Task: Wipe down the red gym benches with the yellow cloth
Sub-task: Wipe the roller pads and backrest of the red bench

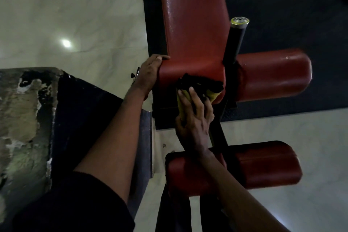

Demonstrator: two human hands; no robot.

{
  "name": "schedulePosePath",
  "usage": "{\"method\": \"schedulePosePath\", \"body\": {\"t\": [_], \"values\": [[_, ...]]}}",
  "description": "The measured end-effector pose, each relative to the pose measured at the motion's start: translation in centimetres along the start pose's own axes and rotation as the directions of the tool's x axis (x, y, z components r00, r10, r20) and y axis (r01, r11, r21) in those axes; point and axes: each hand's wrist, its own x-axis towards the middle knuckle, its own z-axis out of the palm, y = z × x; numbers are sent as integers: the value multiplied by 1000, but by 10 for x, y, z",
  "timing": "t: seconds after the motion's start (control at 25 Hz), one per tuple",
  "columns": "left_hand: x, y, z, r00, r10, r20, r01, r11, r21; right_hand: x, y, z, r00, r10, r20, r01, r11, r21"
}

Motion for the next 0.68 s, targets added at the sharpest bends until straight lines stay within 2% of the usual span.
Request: {"method": "schedulePosePath", "body": {"t": [0.2,0.36,0.44,0.56,0.68], "values": [[-3,10,-1,997,-69,26,70,998,-7,-18,4,24,987,-124,104,127,991,-29],[-5,9,-1,1000,-8,13,6,996,93,-23,34,20,943,-320,95,325,945,-42],[-7,10,-2,1000,-13,9,11,993,119,-23,52,10,954,-296,43,299,953,-60],[-9,9,-2,1000,-11,13,9,991,136,-18,55,6,991,-136,-18,136,991,18],[-7,7,-2,999,-44,19,41,992,122,-22,19,27,976,-209,65,207,978,33]]}}
